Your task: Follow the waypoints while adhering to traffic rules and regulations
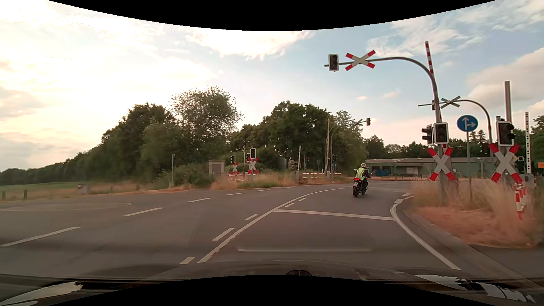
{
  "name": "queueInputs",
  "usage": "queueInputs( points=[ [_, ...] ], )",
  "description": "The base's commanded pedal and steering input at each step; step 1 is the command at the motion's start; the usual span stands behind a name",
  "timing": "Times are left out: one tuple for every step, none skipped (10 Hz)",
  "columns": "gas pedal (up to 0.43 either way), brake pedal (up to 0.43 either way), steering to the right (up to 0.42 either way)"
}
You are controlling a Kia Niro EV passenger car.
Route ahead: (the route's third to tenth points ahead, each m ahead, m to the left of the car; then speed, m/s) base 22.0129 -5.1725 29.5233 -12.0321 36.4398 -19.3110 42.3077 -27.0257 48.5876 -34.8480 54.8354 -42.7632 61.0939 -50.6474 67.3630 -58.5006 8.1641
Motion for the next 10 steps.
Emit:
queueInputs(
  points=[
    [0.138,0.000,0.137],
    [0.138,0.000,0.140],
    [0.130,0.000,0.144],
    [0.130,0.000,0.146],
    [0.130,0.000,0.150],
    [0.118,0.000,0.150],
    [0.110,0.000,0.152],
    [0.098,0.000,0.153],
    [0.098,0.000,0.152],
    [0.098,0.000,0.153]
  ],
)
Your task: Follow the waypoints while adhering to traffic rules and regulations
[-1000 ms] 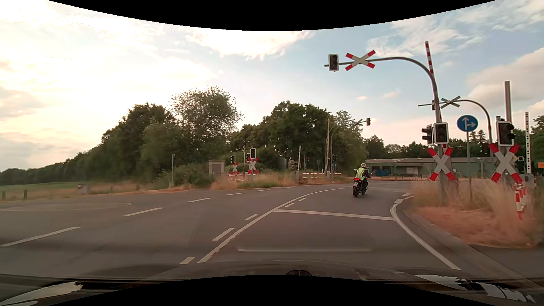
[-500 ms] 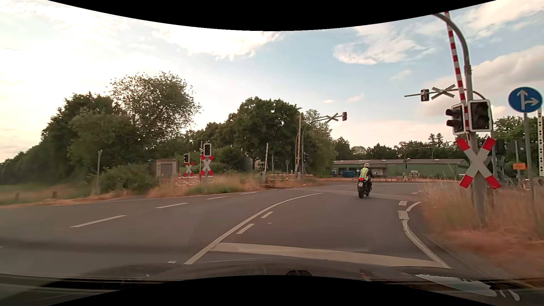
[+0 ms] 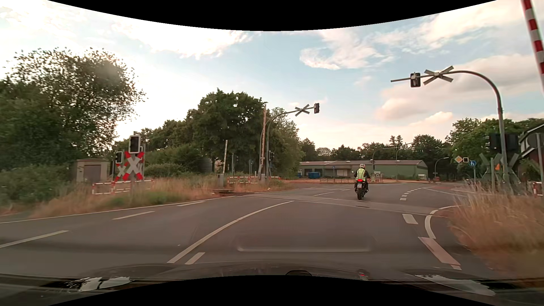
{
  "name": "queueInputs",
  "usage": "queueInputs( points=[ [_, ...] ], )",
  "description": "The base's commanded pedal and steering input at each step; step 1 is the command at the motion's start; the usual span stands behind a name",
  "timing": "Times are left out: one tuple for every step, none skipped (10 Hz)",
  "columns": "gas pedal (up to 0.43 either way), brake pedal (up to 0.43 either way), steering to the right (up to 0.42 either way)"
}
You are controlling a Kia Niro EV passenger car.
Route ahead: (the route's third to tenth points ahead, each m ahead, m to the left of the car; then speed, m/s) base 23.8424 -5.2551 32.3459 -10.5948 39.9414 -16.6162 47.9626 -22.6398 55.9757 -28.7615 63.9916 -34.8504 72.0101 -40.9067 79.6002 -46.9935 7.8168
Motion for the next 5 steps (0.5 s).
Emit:
queueInputs(
  points=[
    [0.098,0.000,0.156],
    [0.098,0.000,0.160],
    [0.110,0.000,0.161],
    [0.110,0.000,0.161],
    [0.110,0.000,0.160]
  ],
)
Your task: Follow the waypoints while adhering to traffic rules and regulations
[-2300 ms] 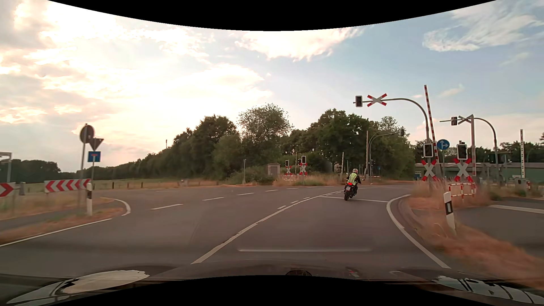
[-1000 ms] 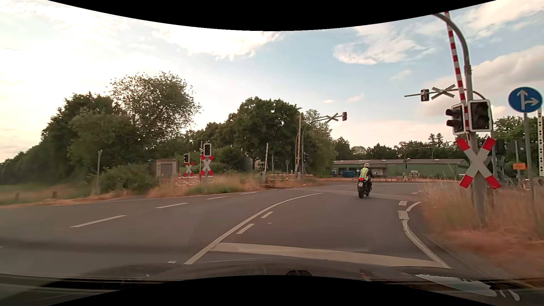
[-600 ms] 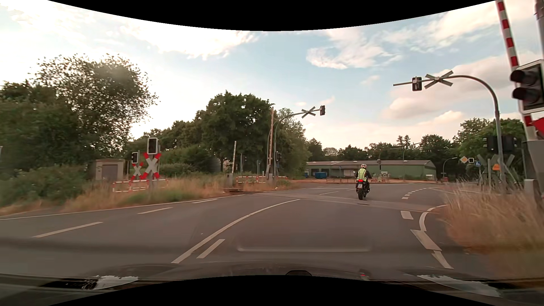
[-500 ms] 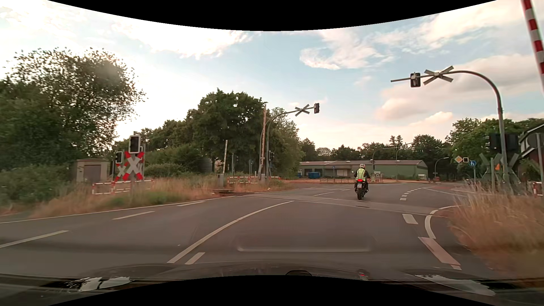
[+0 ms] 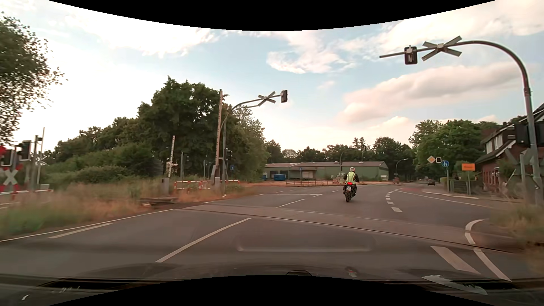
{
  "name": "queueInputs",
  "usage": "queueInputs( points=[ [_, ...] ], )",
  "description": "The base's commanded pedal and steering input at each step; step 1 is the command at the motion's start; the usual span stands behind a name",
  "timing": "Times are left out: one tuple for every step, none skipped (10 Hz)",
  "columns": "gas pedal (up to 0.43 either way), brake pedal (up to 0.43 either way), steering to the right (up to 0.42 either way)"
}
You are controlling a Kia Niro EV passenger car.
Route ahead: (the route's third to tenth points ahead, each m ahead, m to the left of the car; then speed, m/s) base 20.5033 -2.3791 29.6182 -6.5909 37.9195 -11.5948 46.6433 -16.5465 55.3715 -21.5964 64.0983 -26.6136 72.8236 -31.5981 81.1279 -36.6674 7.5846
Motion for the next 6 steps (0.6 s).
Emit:
queueInputs(
  points=[
    [0.110,0.000,0.155],
    [0.110,0.000,0.149],
    [0.110,0.000,0.141],
    [0.110,0.000,0.132],
    [0.118,0.000,0.128],
    [0.118,0.000,0.128]
  ],
)
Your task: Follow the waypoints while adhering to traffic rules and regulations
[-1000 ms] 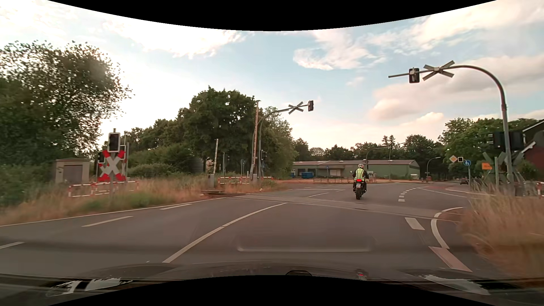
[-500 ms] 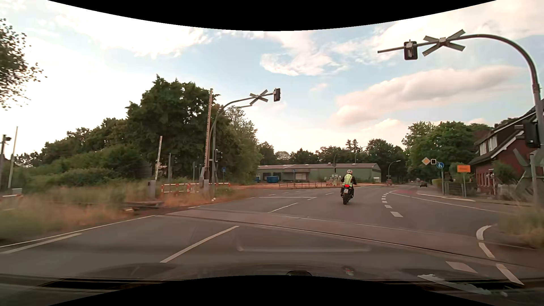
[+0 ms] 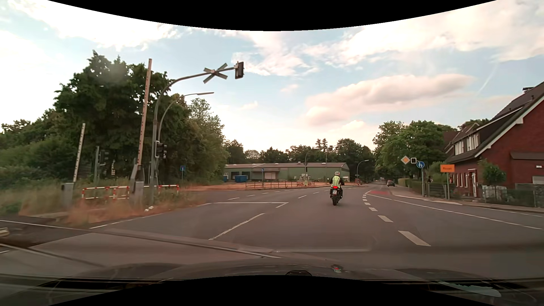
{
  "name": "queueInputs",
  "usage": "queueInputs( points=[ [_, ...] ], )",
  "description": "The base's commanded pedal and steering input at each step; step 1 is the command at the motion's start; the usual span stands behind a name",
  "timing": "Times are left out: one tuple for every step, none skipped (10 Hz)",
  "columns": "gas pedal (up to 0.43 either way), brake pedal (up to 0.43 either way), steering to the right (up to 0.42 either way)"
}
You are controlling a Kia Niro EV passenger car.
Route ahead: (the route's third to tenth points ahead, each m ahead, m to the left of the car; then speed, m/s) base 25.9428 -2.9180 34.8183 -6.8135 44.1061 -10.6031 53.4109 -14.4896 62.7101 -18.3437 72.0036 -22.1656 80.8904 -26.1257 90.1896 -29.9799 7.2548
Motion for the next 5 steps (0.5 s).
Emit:
queueInputs(
  points=[
    [0.118,0.000,0.128],
    [0.118,0.000,0.126],
    [0.138,0.000,0.121],
    [0.169,0.000,0.108],
    [0.169,0.000,0.096]
  ],
)
